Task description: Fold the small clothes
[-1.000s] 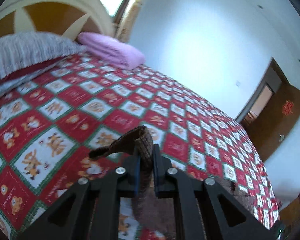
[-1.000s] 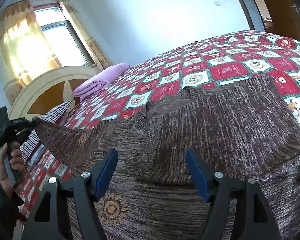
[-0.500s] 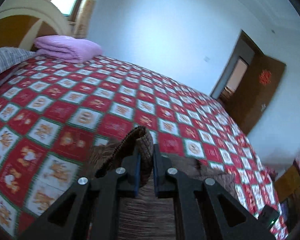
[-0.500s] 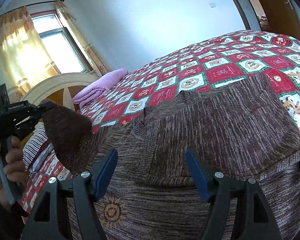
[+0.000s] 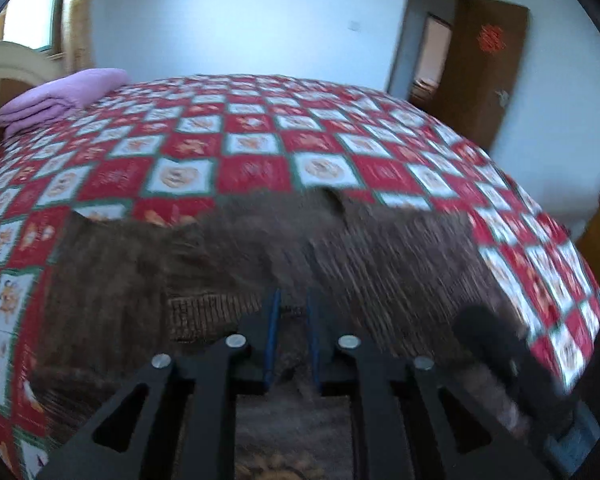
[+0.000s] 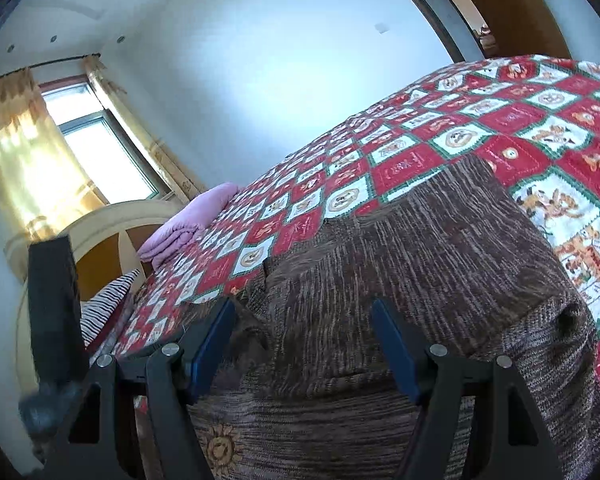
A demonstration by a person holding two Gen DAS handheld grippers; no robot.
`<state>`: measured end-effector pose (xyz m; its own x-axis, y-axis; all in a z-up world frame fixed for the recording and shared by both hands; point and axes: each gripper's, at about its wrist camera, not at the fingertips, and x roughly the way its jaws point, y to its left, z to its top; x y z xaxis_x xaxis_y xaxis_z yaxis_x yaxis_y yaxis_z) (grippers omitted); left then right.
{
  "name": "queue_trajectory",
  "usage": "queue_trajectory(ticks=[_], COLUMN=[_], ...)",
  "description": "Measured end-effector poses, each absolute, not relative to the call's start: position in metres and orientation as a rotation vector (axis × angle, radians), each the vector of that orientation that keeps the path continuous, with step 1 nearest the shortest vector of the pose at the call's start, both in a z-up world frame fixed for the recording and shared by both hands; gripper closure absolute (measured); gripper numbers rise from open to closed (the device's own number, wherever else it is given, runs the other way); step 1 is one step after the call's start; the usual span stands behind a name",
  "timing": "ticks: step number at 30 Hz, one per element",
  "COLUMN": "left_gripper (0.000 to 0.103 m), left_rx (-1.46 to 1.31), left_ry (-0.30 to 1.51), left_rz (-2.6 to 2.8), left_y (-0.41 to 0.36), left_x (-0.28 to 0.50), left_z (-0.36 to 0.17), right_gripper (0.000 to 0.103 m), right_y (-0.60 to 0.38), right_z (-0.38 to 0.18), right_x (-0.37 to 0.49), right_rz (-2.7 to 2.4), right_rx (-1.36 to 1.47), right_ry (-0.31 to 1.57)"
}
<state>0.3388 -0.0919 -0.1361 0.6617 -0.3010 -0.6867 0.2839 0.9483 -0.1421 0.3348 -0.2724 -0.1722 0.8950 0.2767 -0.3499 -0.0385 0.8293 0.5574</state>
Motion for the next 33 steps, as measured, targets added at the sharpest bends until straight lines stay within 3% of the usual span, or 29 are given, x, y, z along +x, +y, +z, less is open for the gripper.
queue_trajectory(ticks=[2, 4, 6, 8, 11, 13, 16, 19, 26, 30, 32, 33], left_gripper=[0.053, 0.042, 0.037, 0.02, 0.017, 0.017, 0.019, 0.019, 0.014, 0.014, 0.011, 0.01], left_rx=[0.006, 0.035, 0.07, 0.147, 0.299, 0.34, 0.22, 0.224, 0.102, 0.026, -0.014, -0.029], left_ry=[0.762, 0.693, 0.638, 0.601, 0.574, 0.654, 0.855, 0.824, 0.83, 0.841, 0.849, 0.851], left_rz=[-0.342, -0.331, -0.282, -0.151, 0.124, 0.234, 0.157, 0.084, 0.004, -0.033, -0.044, -0.05], left_y=[-0.091, -0.075, -0.053, -0.03, 0.013, 0.037, 0.067, 0.064, 0.074, 0.086, 0.091, 0.094], left_x=[0.326, 0.31, 0.302, 0.306, 0.333, 0.354, 0.366, 0.346, 0.339, 0.344, 0.346, 0.346], left_z=[-0.132, -0.12, -0.111, -0.109, -0.127, -0.146, -0.173, -0.17, -0.174, -0.179, -0.181, -0.181], right_gripper=[0.03, 0.03, 0.03, 0.029, 0.028, 0.028, 0.028, 0.028, 0.028, 0.028, 0.039, 0.064], right_y=[-0.273, -0.273, -0.272, -0.272, -0.27, -0.268, -0.265, -0.259, -0.174, -0.107, -0.09, -0.087], right_z=[-0.172, -0.173, -0.173, -0.175, -0.177, -0.178, -0.179, -0.179, -0.14, -0.151, -0.167, -0.176], right_x=[0.336, 0.336, 0.338, 0.34, 0.344, 0.346, 0.349, 0.353, 0.379, 0.413, 0.431, 0.439], right_rz=[0.177, 0.179, 0.185, 0.19, 0.201, 0.206, 0.199, 0.164, 0.177, 0.224, 0.187, 0.176], right_rx=[0.576, 0.579, 0.582, 0.582, 0.576, 0.57, 0.557, 0.519, 0.166, -0.068, -0.126, -0.132], right_ry=[0.436, 0.438, 0.445, 0.457, 0.476, 0.489, 0.509, 0.544, 0.682, 0.782, 0.839, 0.883])
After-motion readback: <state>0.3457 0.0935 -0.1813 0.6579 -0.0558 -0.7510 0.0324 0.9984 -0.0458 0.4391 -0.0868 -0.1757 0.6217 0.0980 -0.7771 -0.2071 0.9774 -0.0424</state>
